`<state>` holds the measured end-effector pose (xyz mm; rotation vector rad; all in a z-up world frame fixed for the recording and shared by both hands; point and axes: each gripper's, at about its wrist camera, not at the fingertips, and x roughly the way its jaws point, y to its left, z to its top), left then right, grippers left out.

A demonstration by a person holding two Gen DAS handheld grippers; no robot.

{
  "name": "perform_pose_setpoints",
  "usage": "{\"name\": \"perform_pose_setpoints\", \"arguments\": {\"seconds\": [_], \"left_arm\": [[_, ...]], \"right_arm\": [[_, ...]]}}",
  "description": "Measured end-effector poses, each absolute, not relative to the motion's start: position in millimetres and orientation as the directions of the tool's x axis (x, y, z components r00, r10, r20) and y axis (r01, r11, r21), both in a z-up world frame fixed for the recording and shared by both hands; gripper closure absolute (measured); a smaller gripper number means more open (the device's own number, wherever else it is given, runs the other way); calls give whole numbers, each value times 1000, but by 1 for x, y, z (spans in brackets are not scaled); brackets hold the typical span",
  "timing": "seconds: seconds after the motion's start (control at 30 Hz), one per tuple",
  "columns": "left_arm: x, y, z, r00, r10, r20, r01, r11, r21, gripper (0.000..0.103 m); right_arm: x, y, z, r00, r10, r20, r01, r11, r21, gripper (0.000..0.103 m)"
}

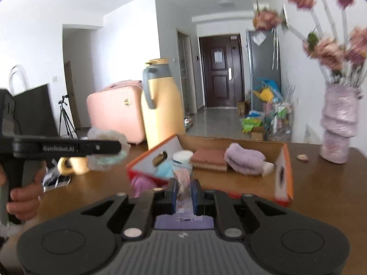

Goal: Organize soft objects

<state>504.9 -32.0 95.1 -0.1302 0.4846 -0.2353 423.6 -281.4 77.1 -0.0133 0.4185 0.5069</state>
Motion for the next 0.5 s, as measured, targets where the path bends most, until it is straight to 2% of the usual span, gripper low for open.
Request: {"name": "perform_pose_setpoints", "arguments": {"seconds": [0.1,0.3,0.37,0.43,0.5], "left_arm": [[554,-37,80,816,-270,-511,197,961,-194,64],[604,-61,40,758,-261,-597,243,964,-112,61],[613,-60,32,748,-258,-612,234,965,-121,52],[617,-54,27,743,-292,-603,244,956,-163,38],[619,-48,26,742,-302,-598,243,953,-180,34]], "right_arm": [[500,-269,81,752,496,-435,-474,865,167,90],[643,-253,53,618,525,-585,-351,851,391,90],[670,-244,43,583,523,-622,-335,852,403,87],[685,-232,32,564,495,-661,-318,869,380,84],[692,-224,23,557,472,-684,-305,882,360,83]]}}
